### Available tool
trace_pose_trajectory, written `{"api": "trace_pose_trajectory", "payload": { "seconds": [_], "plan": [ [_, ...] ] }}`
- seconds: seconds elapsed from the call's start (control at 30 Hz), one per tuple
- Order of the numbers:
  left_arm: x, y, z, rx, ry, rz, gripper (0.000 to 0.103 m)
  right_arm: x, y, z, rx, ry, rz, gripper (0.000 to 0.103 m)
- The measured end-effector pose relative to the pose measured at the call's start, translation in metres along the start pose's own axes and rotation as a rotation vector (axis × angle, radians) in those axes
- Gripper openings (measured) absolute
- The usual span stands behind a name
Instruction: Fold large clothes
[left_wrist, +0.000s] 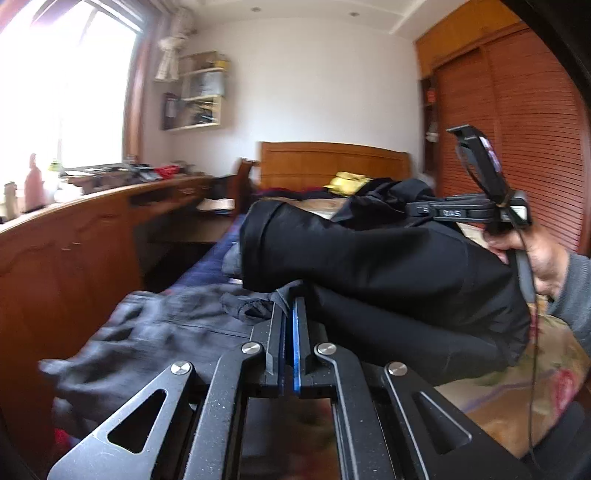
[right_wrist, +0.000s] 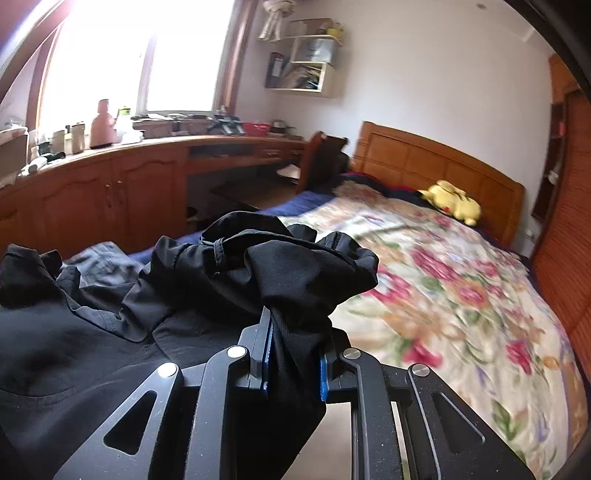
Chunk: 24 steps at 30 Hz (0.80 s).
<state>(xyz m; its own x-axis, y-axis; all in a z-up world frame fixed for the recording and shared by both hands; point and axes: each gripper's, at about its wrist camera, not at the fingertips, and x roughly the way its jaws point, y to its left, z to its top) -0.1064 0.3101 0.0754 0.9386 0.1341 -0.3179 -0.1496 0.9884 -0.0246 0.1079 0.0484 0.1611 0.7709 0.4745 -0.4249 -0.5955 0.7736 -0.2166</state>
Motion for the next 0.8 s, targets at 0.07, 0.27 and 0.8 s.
{"api": "trace_pose_trajectory", "payload": {
  "seconds": [0.07, 0.27, 0.8],
  "plan": [
    [0.000, 0.024, 0.002, -0.009, -0.008, 0.053, 0.003, 0.013, 0.027, 0.012, -0.020, -0.006, 0.028, 0.018],
    [-0.003, 0.102, -0.007, -0.050, 0.004, 0.211, 0.003, 0.056, 0.104, 0.036, -0.059, -0.020, 0.104, 0.018],
    [0.010, 0.148, -0.045, -0.096, 0.122, 0.348, 0.005, 0.138, 0.112, 0.011, -0.012, 0.185, 0.185, 0.063]
  ]
}}
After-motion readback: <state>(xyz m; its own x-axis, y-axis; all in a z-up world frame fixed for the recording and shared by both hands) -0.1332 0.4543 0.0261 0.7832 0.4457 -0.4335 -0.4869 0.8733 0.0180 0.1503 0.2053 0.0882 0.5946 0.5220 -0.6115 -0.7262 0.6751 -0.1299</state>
